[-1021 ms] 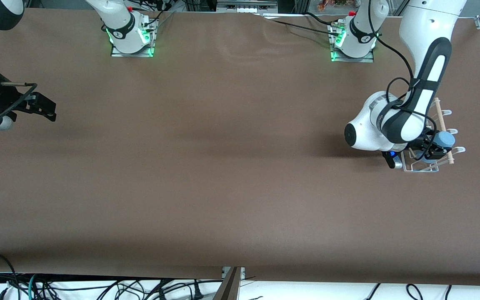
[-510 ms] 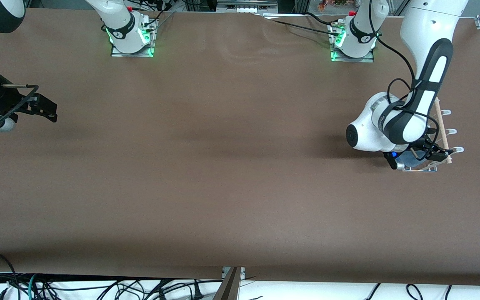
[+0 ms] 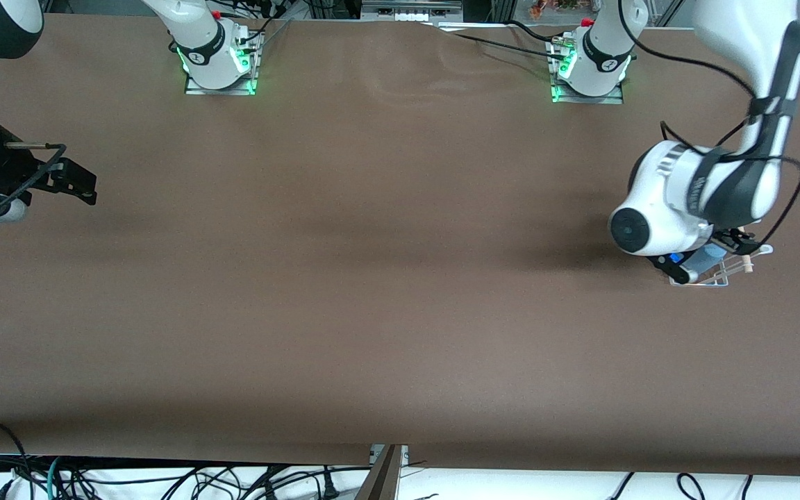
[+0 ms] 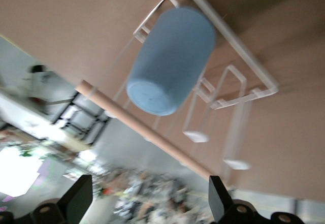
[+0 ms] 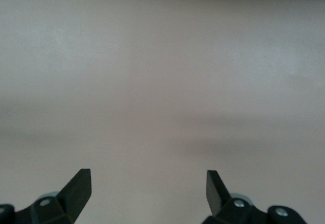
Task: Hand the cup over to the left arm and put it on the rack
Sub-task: 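Open the left gripper and raise it away from the rack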
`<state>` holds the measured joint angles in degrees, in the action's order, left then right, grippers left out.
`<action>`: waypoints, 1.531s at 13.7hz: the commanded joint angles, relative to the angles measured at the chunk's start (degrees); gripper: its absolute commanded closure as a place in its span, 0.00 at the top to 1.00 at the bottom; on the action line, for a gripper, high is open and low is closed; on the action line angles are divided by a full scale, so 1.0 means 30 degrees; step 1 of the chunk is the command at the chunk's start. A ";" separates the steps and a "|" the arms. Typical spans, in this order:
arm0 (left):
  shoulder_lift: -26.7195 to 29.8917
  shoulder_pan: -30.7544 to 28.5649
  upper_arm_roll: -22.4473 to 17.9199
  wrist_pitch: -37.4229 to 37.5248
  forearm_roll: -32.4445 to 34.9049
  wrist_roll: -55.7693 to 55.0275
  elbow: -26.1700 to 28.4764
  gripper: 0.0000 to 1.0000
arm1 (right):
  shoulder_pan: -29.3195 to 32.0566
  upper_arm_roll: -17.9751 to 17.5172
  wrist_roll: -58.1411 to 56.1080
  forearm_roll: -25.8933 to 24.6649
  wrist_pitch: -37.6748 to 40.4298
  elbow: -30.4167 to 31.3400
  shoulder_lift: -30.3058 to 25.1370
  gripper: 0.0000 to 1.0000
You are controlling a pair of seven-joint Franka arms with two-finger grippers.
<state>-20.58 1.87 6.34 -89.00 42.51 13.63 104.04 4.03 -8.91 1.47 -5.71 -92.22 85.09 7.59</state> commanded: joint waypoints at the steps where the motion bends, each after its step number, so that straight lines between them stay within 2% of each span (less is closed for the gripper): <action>1: 0.0559 -0.1263 0.0055 0.0046 -0.4633 -0.1842 -0.1222 1.00 | 0.0210 -0.0166 -0.0284 -0.0090 -0.0051 0.0083 -0.0098 1.00; 6: 0.1613 -0.1500 0.0055 0.0017 -1.1495 -0.6708 -0.2480 1.00 | 0.0210 -0.0166 -0.0284 -0.0090 -0.0051 0.0083 -0.0097 1.00; 8: 0.2140 -0.1501 0.0113 -0.0012 -1.2672 -0.6742 -0.3854 1.00 | 0.0210 -0.0166 -0.0284 -0.0090 -0.0051 0.0083 -0.0097 1.00; 11: 0.2552 -0.1530 0.0143 -0.0041 -1.2794 -0.6479 -0.6723 1.00 | 0.0240 -0.0166 -0.0284 -0.0090 -0.0051 0.0083 -0.0068 1.00; 12: 0.3220 -0.1472 0.0027 -0.0390 -1.3200 -0.6391 -0.6906 1.00 | 0.0240 -0.0166 -0.0284 -0.0090 -0.0051 0.0083 -0.0097 1.00; 13: 0.3807 -0.1239 -0.0351 -0.1350 -1.3552 -0.6130 -0.6734 1.00 | 0.0240 -0.0166 -0.0255 -0.0090 -0.0051 0.0083 -0.0097 1.00; 14: 0.4799 -0.1034 -0.0993 -0.2636 -1.3701 -0.5924 -0.5543 1.00 | 0.0240 -0.0166 -0.0226 -0.0090 -0.0051 0.0083 -0.0097 1.00; 16: 0.6938 -0.0535 -0.1233 -0.4049 -1.4432 -0.5893 -0.2090 1.00 | 0.0240 -0.0166 -0.0167 -0.0061 -0.0051 0.0083 -0.0097 1.00; 17: 0.7353 -0.0563 -0.1234 -0.4171 -1.4406 -0.5893 -0.1291 1.00 | 0.0240 -0.0166 -0.0167 -0.0061 -0.0051 0.0083 -0.0097 1.00; 21: 0.7387 -0.0358 -0.1205 -0.3733 -1.5166 -0.5893 -0.1254 1.00 | 0.0240 -0.0166 -0.0167 -0.0061 -0.0051 0.0083 -0.0097 1.00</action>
<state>-0.24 -0.25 3.73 -99.13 -1.07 -5.10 98.35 4.08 -8.91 1.47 -5.71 -92.23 85.09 7.72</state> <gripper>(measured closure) 0.000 0.000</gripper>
